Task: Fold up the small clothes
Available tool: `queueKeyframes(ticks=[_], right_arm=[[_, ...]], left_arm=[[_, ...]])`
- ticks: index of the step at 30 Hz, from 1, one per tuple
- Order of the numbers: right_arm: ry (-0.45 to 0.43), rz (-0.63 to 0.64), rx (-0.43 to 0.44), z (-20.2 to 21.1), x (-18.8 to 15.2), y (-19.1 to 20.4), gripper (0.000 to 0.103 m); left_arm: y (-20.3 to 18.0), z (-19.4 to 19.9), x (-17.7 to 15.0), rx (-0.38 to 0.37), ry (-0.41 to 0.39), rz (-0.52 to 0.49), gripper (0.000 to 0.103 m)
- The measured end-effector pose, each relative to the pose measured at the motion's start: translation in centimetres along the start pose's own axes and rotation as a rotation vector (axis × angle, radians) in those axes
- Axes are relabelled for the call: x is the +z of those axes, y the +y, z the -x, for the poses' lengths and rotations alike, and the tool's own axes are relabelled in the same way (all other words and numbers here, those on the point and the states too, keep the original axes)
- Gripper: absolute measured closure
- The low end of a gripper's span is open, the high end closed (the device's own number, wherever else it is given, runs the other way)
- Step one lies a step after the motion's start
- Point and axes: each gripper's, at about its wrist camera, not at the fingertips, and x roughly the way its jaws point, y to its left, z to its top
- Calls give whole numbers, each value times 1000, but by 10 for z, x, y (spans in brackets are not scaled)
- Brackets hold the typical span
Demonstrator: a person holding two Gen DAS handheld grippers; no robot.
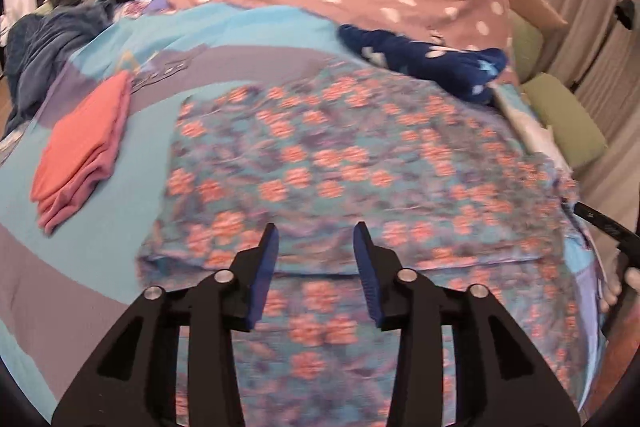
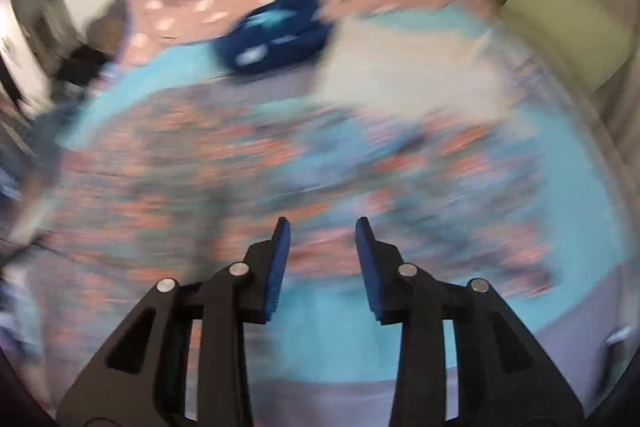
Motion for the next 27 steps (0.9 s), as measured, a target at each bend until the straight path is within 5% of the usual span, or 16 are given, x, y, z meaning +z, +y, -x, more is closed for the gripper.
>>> queueKeyframes(ticks=[4, 8, 10, 14, 16, 21, 27], right_arm=[[48, 142, -70, -23, -11, -1, 61], [41, 113, -131, -41, -15, -11, 61], [40, 45, -106, -44, -8, -22, 91], [19, -88, -23, -38, -4, -46, 97], [-2, -161, 31, -29, -1, -57, 98], [-79, -346, 334, 3, 16, -55, 98], [-119, -311, 689, 27, 51, 51, 97]], left_arm=[[-29, -7, 0, -27, 16, -59, 59], [-47, -20, -5, -40, 53, -90, 59], [-49, -26, -8, -32, 69, -93, 59], [-42, -33, -11, -19, 93, -74, 59], [-40, -33, -11, -22, 91, -65, 59], [-36, -32, -10, -80, 78, -18, 59], [-28, -35, -12, -240, 90, 95, 59]])
